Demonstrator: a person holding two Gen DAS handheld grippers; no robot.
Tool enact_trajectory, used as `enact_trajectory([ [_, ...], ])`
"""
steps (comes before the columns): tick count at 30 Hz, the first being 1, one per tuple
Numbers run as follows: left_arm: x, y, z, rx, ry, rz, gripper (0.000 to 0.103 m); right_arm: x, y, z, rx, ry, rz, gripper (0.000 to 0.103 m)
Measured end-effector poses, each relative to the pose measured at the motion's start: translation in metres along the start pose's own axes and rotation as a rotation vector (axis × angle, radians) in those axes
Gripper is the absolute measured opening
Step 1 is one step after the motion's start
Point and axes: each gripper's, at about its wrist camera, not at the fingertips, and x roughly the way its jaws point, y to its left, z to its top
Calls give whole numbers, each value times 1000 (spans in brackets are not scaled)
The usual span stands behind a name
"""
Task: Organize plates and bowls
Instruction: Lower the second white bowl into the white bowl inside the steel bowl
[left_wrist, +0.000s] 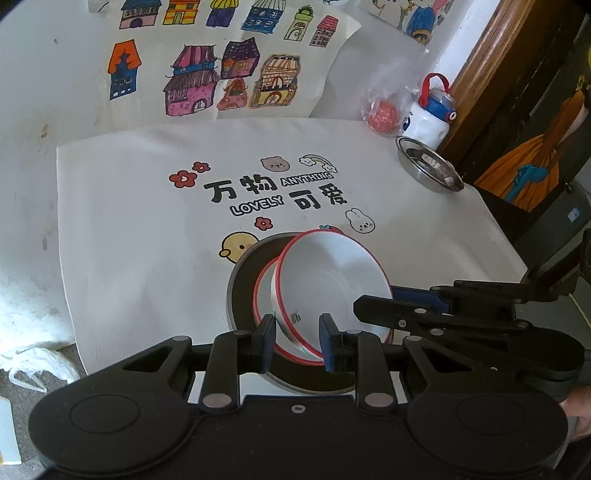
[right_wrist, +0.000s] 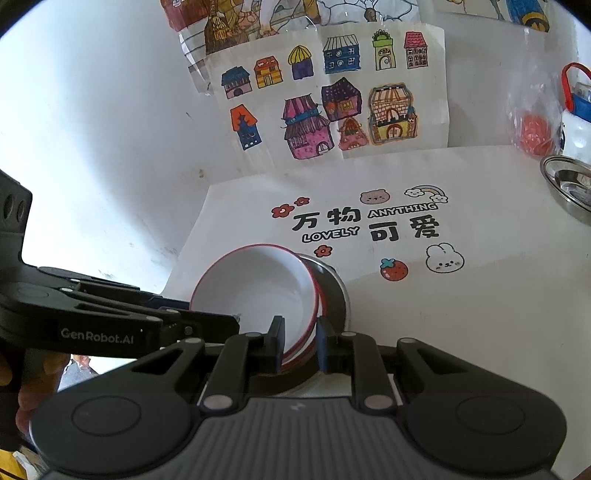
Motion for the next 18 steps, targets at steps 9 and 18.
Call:
enact_trajectory([
  [9,2,-2,2,51,-3,18,26,2,1,1,-7,5,-7,21],
  [18,3,-12,0,138,1,81,26,3,3,1,-25,12,-7,21],
])
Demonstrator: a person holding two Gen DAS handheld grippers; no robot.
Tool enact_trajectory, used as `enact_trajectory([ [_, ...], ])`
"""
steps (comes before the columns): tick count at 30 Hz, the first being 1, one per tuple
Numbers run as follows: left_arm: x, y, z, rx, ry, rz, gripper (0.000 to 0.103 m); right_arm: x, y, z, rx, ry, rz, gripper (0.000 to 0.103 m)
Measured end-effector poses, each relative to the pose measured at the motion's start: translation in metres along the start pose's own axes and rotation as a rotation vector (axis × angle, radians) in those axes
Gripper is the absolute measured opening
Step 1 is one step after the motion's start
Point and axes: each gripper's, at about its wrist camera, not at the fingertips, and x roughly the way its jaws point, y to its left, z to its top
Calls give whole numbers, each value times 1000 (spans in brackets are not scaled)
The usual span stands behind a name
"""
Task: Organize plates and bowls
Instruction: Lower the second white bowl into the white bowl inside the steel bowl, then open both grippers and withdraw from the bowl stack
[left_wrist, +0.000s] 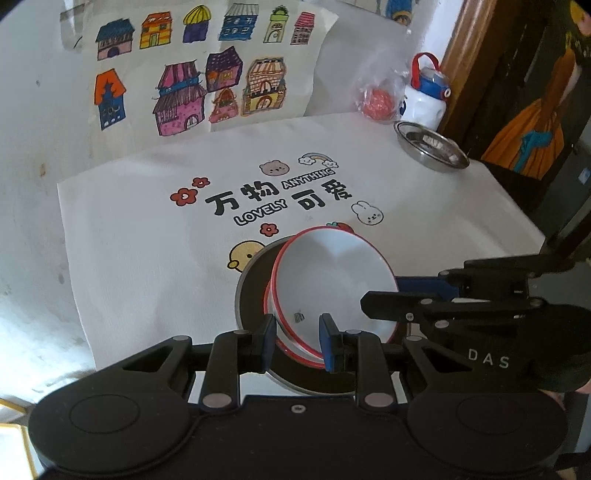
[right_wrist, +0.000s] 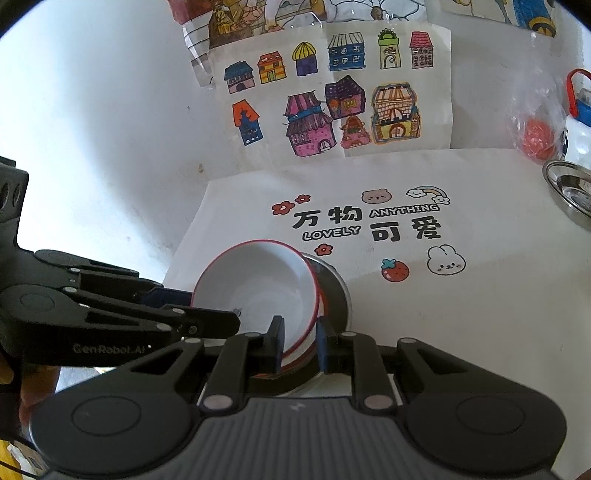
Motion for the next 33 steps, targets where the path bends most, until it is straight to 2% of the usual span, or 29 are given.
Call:
enact_trajectory([
  [14,3,5,-1,-11,10,-13,27,1,0,-1,11,-7,4,28],
  [16,1,9,-2,-25,-1,-24,31,0,-1,-2,14,-13,9,29],
  [19,-7,12,-4,-34,-37,-36,39,-4,-1,-4,18,-32,7,41],
  [21,-14,15,-6,-45,-65,-37,50,-11,-2,-4,23,-55,10,48],
  [24,-24,22,-9,-66,-116,-41,60,-23,-4,-6,30,-95,10,58],
  [25,-27,24,-10,-76,-131,-41,61,-27,-5,-5,32,-106,10,62],
  [27,-31,29,-12,-97,-155,-41,72,-36,-5,-6,31,-128,11,71],
  [29,-35,34,-15,-123,-188,-41,77,-44,-5,-8,29,-151,5,84],
  [33,-41,43,-24,-169,-249,-53,95,-58,-3,-15,24,-199,-12,94],
])
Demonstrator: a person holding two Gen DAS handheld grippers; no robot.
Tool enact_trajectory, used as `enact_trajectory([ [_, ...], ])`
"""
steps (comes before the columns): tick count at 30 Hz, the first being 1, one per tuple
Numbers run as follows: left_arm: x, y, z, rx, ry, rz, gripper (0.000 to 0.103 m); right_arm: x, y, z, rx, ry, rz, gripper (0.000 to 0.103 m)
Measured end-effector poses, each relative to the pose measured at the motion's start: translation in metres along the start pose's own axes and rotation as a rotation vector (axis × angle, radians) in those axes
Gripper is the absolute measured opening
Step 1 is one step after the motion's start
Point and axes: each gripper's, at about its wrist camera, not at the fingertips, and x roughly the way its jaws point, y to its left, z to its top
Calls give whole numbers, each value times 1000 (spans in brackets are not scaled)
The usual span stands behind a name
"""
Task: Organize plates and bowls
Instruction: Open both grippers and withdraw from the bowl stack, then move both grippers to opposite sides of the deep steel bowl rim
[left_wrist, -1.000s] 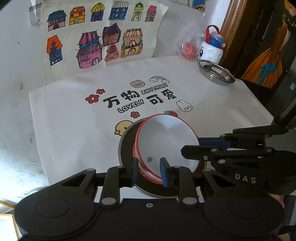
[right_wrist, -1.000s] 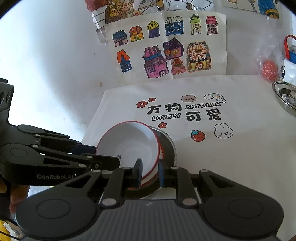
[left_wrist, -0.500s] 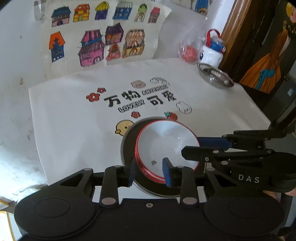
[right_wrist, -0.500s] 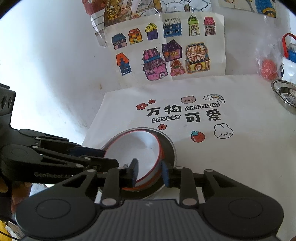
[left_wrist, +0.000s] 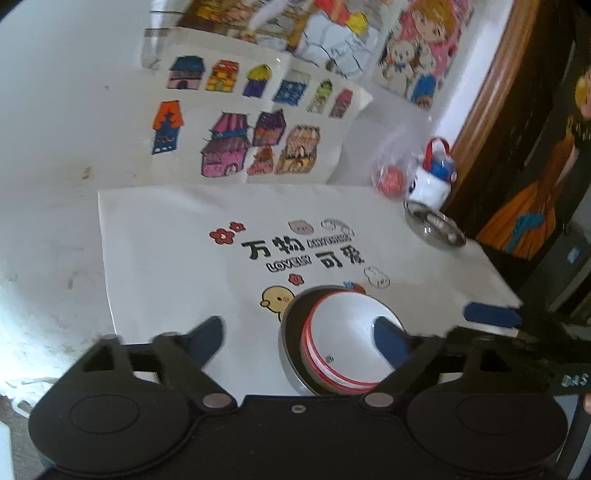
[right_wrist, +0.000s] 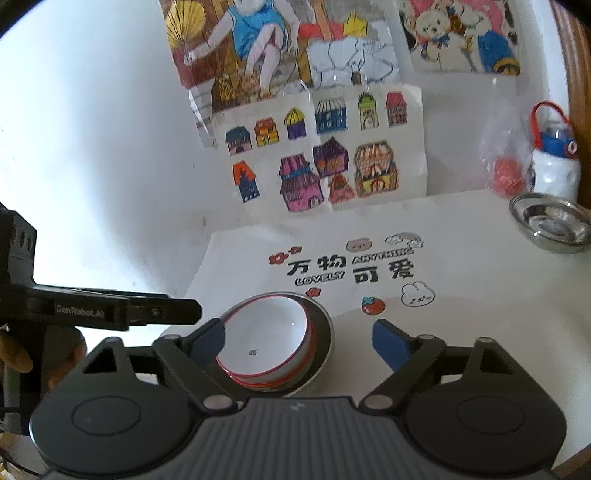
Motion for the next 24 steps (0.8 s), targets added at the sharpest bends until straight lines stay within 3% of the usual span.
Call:
enact_trajectory([
  [4,-7,3,-10,-18,-54,-3,101,-16,6,-10,-13,-94,-14,103],
  [9,-16,-1,-27,18,-123,30,102,-29,16,-28,-42,-210,-44,103],
  [18,-33,-9,-56,71,-229,137,102,-38,44,-67,-116,-302,-118,103],
  [24,-39,-12,-75,108,-284,230,102,-43,54,-94,-82,-369,-270,103],
])
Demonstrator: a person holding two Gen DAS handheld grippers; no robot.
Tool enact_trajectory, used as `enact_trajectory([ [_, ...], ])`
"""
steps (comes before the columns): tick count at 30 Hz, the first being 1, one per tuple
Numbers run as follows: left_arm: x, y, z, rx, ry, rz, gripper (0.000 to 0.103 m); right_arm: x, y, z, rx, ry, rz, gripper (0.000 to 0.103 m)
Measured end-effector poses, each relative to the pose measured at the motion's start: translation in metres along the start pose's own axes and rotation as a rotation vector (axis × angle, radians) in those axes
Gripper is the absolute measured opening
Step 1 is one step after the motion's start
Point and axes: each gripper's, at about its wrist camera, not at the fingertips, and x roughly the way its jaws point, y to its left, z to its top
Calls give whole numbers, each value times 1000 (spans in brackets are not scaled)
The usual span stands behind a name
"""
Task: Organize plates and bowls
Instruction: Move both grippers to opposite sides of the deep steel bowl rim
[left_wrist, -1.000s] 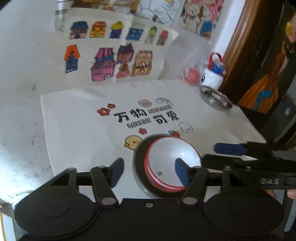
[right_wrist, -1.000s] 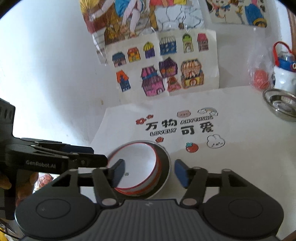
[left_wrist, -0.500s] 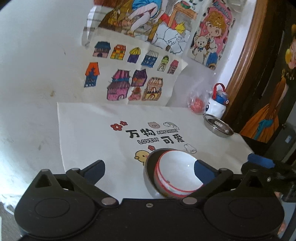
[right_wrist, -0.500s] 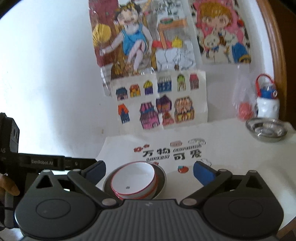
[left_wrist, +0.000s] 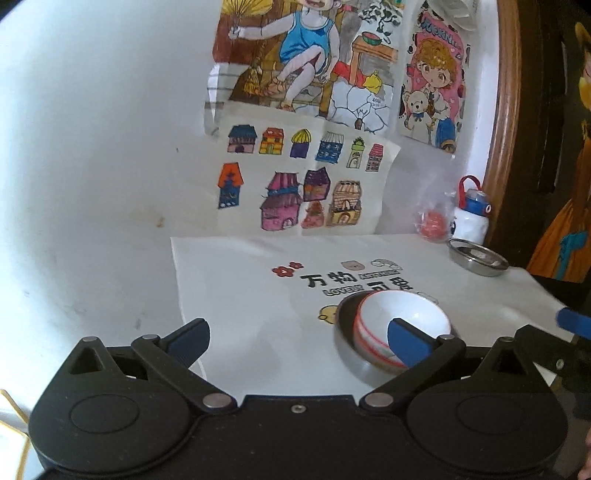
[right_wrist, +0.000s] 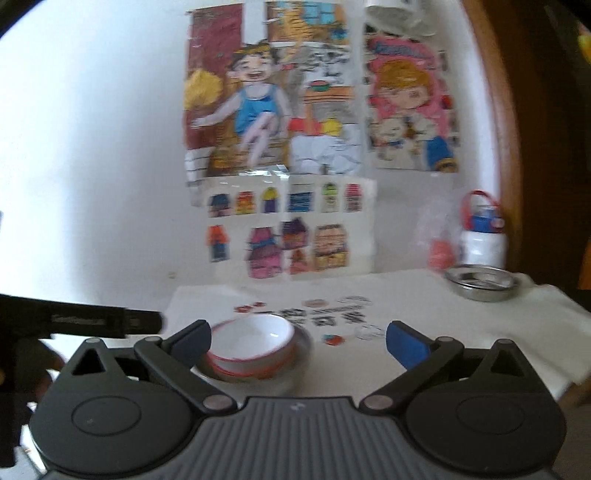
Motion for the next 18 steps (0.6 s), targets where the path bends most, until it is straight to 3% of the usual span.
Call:
enact_trajectory([
  [4,-4,2,-12,-19,-1,36,102,-2,-5,-12,70,20,-99,103],
  [9,-1,7,-29,-114,57,1,102,-2,-14,-25,121,52,-158,103],
  [18,4,-1,-45,-82,101,30,102,-1,-13,-39,115,110,-185,103],
])
